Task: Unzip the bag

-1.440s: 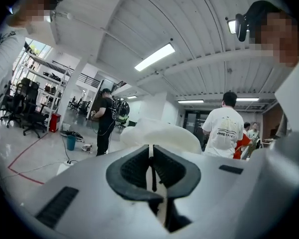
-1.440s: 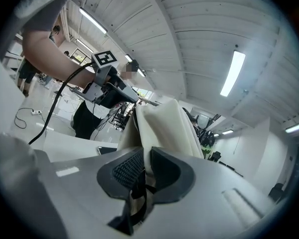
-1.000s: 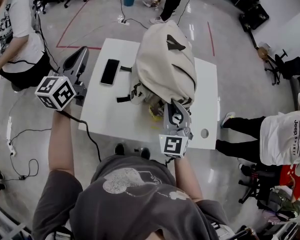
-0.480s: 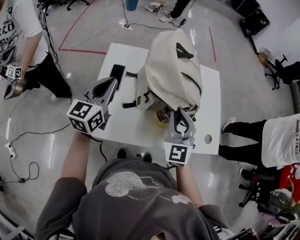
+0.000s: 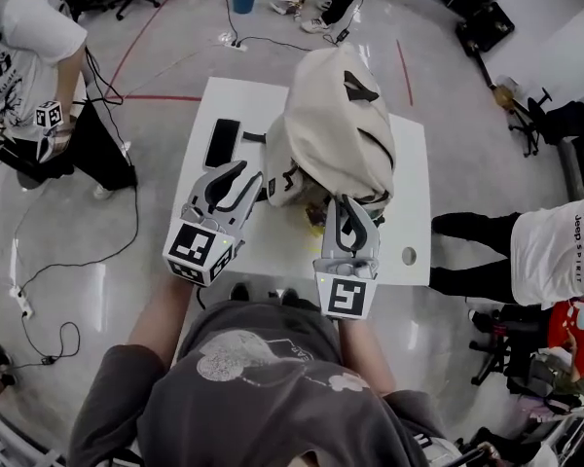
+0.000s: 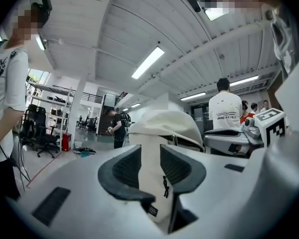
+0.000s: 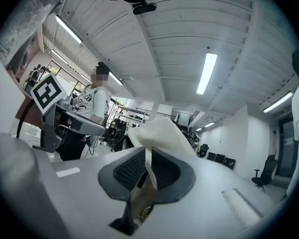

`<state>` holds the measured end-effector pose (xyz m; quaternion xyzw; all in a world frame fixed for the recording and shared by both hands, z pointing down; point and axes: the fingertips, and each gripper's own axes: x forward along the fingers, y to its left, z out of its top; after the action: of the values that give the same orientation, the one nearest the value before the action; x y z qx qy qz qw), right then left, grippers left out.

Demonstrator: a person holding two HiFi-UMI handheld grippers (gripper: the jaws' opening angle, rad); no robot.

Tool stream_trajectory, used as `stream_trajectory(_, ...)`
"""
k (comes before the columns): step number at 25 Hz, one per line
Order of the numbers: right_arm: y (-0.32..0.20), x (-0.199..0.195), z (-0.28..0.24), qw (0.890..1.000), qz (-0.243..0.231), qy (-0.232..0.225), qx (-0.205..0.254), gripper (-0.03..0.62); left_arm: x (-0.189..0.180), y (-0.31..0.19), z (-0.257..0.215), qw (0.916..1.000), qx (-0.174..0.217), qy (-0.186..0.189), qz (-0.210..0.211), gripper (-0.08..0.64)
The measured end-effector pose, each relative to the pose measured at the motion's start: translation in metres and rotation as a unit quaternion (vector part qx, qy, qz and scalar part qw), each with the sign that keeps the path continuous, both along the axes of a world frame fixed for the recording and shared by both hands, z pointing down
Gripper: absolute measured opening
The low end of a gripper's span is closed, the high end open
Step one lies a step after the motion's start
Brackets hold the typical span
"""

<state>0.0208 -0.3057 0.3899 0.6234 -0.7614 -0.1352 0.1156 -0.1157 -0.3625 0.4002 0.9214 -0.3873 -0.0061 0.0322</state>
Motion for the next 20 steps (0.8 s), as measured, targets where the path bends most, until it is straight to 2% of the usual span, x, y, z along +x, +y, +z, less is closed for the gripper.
stream_trajectory(4,0.000,-0.017,0.003,1.000,0.010,-0.008,-0.001,-0.008,-0.002,0.006,0.002,0.9999,0.007,0.013,-0.004,0.119)
stream_trajectory(13,-0.001,-0.026,0.034,0.999,0.015,-0.006,-0.028,-0.009,0.009,0.023,0.025,0.9991,-0.007,0.026,0.033,0.095)
stream_trajectory(20,0.026,-0.019,0.025,1.000,-0.002,-0.009,-0.027,-0.011,0.014,0.059,0.021,0.9996,-0.020,0.011,0.016,0.048)
